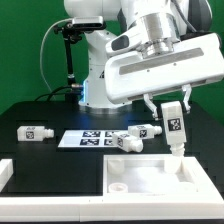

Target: Assemble one leg

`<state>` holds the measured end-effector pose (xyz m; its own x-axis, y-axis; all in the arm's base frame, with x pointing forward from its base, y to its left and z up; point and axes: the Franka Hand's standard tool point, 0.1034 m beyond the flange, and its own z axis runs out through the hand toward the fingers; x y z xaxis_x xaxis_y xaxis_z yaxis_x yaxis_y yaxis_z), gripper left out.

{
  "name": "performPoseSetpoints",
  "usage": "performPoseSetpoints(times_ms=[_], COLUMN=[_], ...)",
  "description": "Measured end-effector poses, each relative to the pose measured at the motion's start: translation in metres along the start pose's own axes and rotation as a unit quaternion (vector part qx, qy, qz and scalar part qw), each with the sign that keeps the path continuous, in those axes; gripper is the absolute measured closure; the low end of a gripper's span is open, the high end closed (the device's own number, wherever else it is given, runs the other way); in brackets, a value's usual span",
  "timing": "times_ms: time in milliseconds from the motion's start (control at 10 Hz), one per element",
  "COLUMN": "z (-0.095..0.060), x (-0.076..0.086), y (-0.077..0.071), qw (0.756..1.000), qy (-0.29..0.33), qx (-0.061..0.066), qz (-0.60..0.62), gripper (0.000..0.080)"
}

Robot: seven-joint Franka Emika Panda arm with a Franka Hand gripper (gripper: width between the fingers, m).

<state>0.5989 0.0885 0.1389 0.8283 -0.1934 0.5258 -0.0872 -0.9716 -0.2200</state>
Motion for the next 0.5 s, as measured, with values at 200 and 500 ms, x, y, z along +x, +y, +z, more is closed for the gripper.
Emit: performPoseSetpoints(times_ms=[200, 500], z=[0.002, 0.019], x=[0.005, 0.024], y=[0.001, -0.007], qw=[0.999, 0.992], qy=[-0.003, -0.010], qx=[-0.001, 0.001], qz=[-0.040, -0.123], gripper=[0.0514, 0.0514])
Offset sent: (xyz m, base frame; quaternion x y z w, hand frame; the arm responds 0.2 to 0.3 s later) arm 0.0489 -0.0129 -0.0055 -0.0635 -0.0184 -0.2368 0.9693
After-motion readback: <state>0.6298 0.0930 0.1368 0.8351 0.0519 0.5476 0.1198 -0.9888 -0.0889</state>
